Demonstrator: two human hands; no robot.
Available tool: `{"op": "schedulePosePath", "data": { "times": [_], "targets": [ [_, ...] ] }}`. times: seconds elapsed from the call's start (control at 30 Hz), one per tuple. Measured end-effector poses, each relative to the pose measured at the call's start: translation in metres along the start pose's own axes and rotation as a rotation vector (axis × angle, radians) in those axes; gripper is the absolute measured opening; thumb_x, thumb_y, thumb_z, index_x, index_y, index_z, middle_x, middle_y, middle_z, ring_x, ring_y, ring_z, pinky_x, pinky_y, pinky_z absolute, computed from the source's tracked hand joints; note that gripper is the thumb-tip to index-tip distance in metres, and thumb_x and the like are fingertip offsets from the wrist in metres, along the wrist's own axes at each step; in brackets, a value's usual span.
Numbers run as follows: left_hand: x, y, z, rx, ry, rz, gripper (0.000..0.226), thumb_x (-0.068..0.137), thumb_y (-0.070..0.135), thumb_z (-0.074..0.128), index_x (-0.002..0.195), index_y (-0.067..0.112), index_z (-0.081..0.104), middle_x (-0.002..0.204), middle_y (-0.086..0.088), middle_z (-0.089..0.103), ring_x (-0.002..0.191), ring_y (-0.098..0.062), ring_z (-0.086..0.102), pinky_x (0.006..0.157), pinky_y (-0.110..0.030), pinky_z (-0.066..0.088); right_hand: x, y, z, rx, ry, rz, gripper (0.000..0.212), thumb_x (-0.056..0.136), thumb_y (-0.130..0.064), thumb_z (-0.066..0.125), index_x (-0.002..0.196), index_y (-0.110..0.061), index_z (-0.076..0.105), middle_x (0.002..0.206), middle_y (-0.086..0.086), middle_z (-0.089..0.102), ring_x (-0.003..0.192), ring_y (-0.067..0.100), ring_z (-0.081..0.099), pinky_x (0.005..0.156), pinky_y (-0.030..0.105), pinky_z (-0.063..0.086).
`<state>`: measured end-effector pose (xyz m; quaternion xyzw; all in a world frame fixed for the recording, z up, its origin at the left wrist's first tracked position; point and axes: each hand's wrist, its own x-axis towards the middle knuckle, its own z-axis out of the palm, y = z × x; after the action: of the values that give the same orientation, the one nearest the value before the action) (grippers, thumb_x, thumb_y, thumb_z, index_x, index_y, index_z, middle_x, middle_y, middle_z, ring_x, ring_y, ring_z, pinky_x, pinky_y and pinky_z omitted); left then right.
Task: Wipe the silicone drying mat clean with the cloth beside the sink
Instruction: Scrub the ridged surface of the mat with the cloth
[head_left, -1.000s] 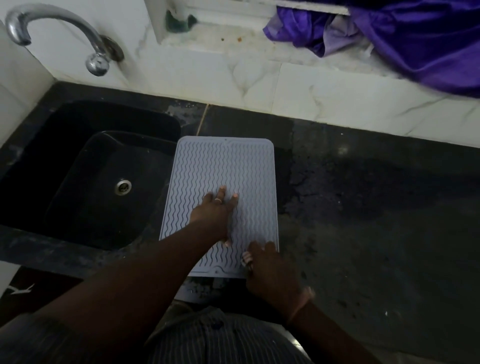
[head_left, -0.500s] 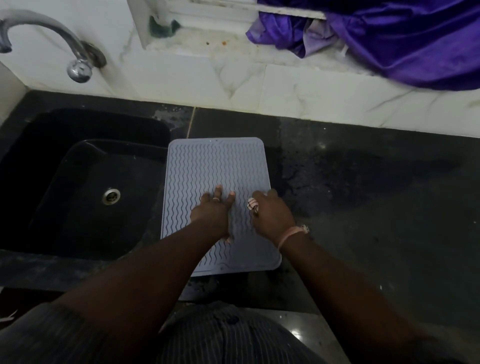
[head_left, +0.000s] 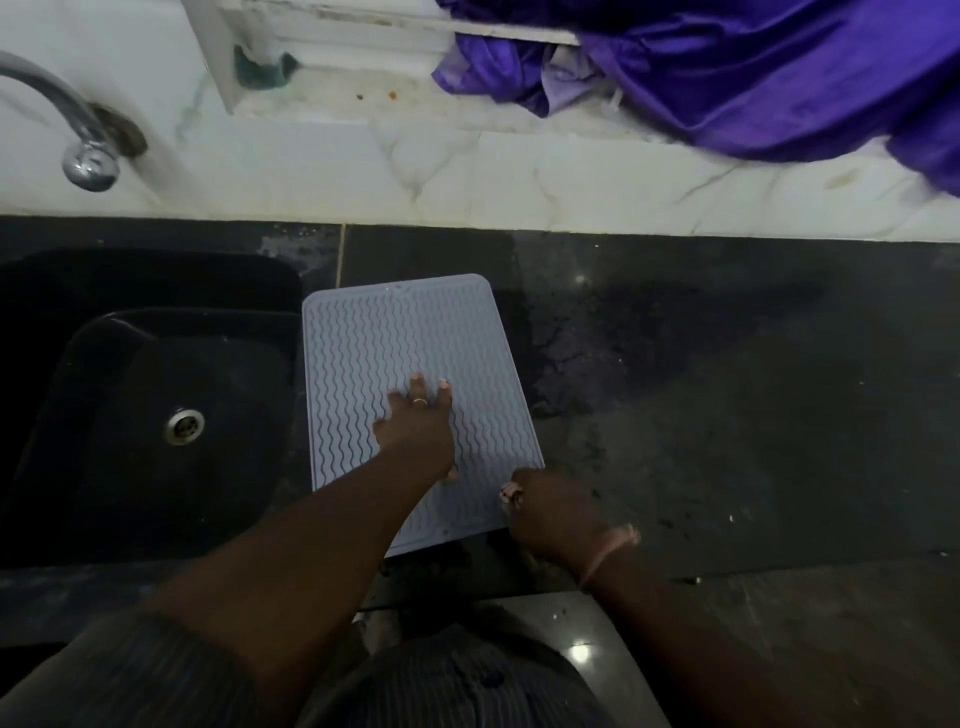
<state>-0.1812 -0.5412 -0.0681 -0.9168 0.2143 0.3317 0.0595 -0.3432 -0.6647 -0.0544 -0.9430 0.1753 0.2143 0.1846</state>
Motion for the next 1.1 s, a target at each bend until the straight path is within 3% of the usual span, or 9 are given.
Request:
{"op": "schedulePosePath", "data": {
  "times": [0.13, 0.27, 0.37, 0.5, 0.63, 0.83, 0.93, 1.0, 1.1],
  "targets": [
    [-0.007, 0.01, 0.003, -0.018, 0.038, 0.013, 0.128, 0.078, 0.041, 0.085, 0.16, 0.036, -0.012, 0.168, -0.009, -0.021, 0.153, -0.045, -0.006, 0.115, -0.067, 0.028, 0.057, 0.004, -0.04, 0.138, 0.109, -0.001, 0.011, 0.087, -0.025, 0.061, 0.096, -0.017, 0.059, 0.106, 0.016, 0.067, 0.097, 0.036, 0.065, 0.077, 0.034, 0.051],
    [-0.014, 0.028, 0.0, 0.039, 0.005, 0.04, 0.111, 0.088, 0.023, 0.075, 0.16, 0.044, -0.008, 0.169, -0.002, -0.019, 0.154, -0.044, -0.011, 0.113, -0.071, 0.028, 0.095, -0.004, -0.053, 0.054, 0.195, -0.06, 0.033, 0.091, -0.023, 0.061, 0.122, -0.012, 0.056, 0.119, 0.022, 0.051, 0.098, 0.043, 0.06, 0.077, 0.037, 0.047],
    [-0.01, 0.027, -0.004, 0.039, -0.033, 0.04, 0.109, 0.09, 0.022, 0.074, 0.159, 0.046, -0.007, 0.17, 0.001, -0.018, 0.154, -0.042, -0.011, 0.112, -0.069, 0.032, 0.093, -0.008, -0.04, 0.009, 0.174, -0.073, 0.034, 0.091, -0.021, 0.062, 0.122, -0.01, 0.055, 0.123, 0.021, 0.048, 0.098, 0.043, 0.061, 0.084, 0.043, 0.053],
    [-0.011, 0.026, -0.005, 0.024, -0.042, 0.016, 0.108, 0.091, 0.016, 0.072, 0.16, 0.046, -0.005, 0.17, 0.003, -0.019, 0.155, -0.039, -0.013, 0.112, -0.068, 0.032, 0.064, -0.003, -0.031, 0.078, 0.147, -0.073, 0.028, 0.092, -0.021, 0.061, 0.115, -0.007, 0.057, 0.118, 0.022, 0.055, 0.101, 0.039, 0.06, 0.083, 0.038, 0.052],
    [-0.006, 0.025, -0.003, 0.004, -0.064, 0.013, 0.118, 0.087, 0.011, 0.078, 0.158, 0.049, -0.008, 0.168, 0.006, -0.024, 0.155, -0.036, -0.017, 0.112, -0.068, 0.03, 0.015, 0.01, -0.019, 0.117, 0.07, -0.085, 0.021, 0.093, -0.016, 0.059, 0.112, -0.008, 0.055, 0.108, 0.016, 0.066, 0.095, 0.031, 0.066, 0.068, 0.028, 0.043],
    [-0.011, 0.028, -0.003, -0.002, -0.075, 0.002, 0.118, 0.087, 0.01, 0.077, 0.159, 0.048, -0.009, 0.168, 0.006, -0.025, 0.155, -0.036, -0.018, 0.114, -0.069, 0.028, -0.016, 0.016, -0.018, 0.041, -0.055, -0.088, 0.022, 0.097, -0.022, 0.058, 0.115, -0.008, 0.06, 0.115, 0.01, 0.067, 0.1, 0.025, 0.065, 0.069, 0.023, 0.037],
    [-0.011, 0.029, -0.002, 0.004, -0.041, -0.005, 0.117, 0.086, 0.008, 0.076, 0.159, 0.049, -0.007, 0.168, 0.005, -0.024, 0.155, -0.036, -0.016, 0.113, -0.069, 0.031, 0.006, 0.02, -0.033, 0.121, -0.093, -0.091, 0.017, 0.098, -0.022, 0.057, 0.104, -0.008, 0.063, 0.104, 0.011, 0.067, 0.097, 0.026, 0.067, 0.063, 0.024, 0.039],
    [-0.011, 0.029, -0.001, 0.018, -0.028, -0.005, 0.117, 0.086, 0.01, 0.077, 0.159, 0.049, -0.006, 0.169, 0.004, -0.022, 0.155, -0.037, -0.014, 0.112, -0.069, 0.031, 0.033, 0.018, -0.046, 0.147, 0.002, -0.101, 0.014, 0.095, -0.021, 0.059, 0.104, -0.011, 0.062, 0.105, 0.013, 0.064, 0.097, 0.032, 0.066, 0.068, 0.026, 0.047],
    [-0.013, 0.028, -0.002, 0.03, -0.024, -0.006, 0.119, 0.084, 0.015, 0.08, 0.159, 0.049, -0.006, 0.169, 0.004, -0.021, 0.155, -0.038, -0.013, 0.113, -0.068, 0.031, 0.068, 0.01, -0.051, 0.13, 0.155, -0.151, 0.036, 0.094, -0.024, 0.059, 0.128, -0.014, 0.052, 0.116, 0.02, 0.053, 0.096, 0.04, 0.062, 0.08, 0.036, 0.05]
  ]
}}
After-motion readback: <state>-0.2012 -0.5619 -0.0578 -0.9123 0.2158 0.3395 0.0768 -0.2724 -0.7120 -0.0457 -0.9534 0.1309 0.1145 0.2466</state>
